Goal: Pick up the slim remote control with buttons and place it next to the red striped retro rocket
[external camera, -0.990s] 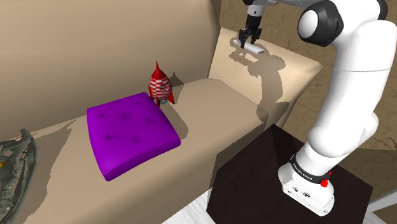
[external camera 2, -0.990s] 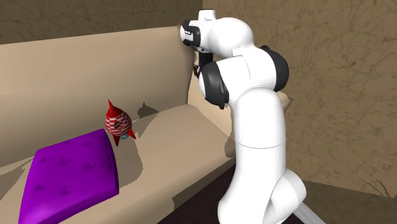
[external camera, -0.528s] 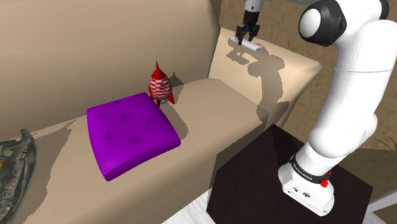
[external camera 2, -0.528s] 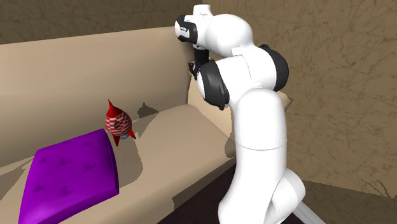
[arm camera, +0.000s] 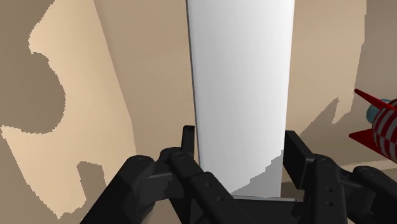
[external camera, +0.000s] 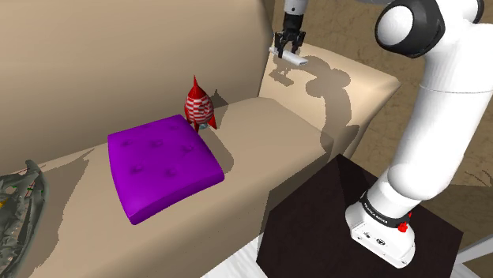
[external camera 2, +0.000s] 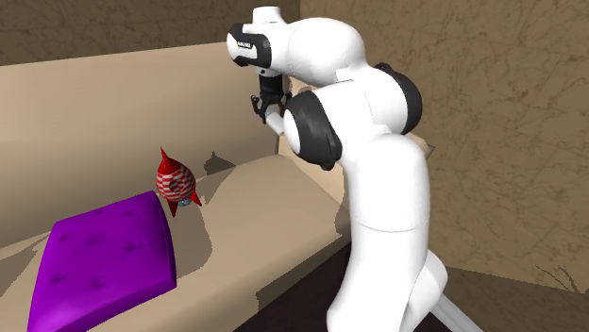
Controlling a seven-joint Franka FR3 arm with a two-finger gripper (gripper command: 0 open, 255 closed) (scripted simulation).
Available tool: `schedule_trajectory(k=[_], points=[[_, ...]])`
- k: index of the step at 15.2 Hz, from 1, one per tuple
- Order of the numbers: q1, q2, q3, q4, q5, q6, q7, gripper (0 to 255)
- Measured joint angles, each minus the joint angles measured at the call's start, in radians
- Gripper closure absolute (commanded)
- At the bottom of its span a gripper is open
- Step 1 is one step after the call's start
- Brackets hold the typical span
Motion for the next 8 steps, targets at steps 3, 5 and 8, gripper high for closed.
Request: schedule_trajectory(k=[3,5,8], points=[[0.044,0.011,0.023,0.017,-0.004,-0.005,0.068,255],[0.073,-0.001,0.036,-0.001,-0.011,0.003,0.109,255],[0.116,0.009,0.059,0.021,-0.015,-0.007,0.175,255]])
